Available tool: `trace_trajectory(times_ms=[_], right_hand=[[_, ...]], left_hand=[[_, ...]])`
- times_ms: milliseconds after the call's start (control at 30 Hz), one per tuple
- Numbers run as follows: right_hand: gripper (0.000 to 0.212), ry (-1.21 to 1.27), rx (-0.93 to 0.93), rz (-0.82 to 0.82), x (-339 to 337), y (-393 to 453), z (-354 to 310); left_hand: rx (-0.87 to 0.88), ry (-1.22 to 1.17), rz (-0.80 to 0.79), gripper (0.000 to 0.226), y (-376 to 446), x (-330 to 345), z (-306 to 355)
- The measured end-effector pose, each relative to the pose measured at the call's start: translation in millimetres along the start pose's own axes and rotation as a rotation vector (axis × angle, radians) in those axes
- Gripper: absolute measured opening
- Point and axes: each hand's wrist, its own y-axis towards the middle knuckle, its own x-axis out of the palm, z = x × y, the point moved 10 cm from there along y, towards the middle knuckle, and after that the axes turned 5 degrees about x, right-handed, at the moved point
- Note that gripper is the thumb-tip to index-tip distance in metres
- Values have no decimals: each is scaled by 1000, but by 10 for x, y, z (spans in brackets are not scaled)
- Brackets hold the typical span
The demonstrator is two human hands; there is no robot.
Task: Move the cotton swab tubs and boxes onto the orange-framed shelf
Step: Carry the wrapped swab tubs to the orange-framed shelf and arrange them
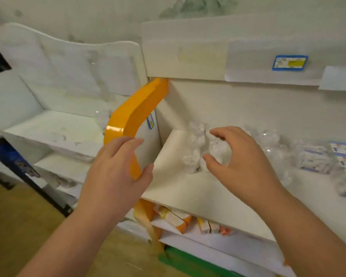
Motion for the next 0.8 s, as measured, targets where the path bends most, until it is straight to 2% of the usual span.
trace_trajectory(times_ms=[133, 400, 800], right_hand=[[48, -46, -23, -40, 491, -96, -606], [49, -93, -76, -81, 1299, -150, -1609], [50, -40, -157, -120, 2224, 498, -2422]], left_hand=[[12, -42, 11, 54, -142, -358, -640], [-29, -28, -21, 59, -338, -666, -1872], [-93, -10, -45, 59, 121, -472, -2986]])
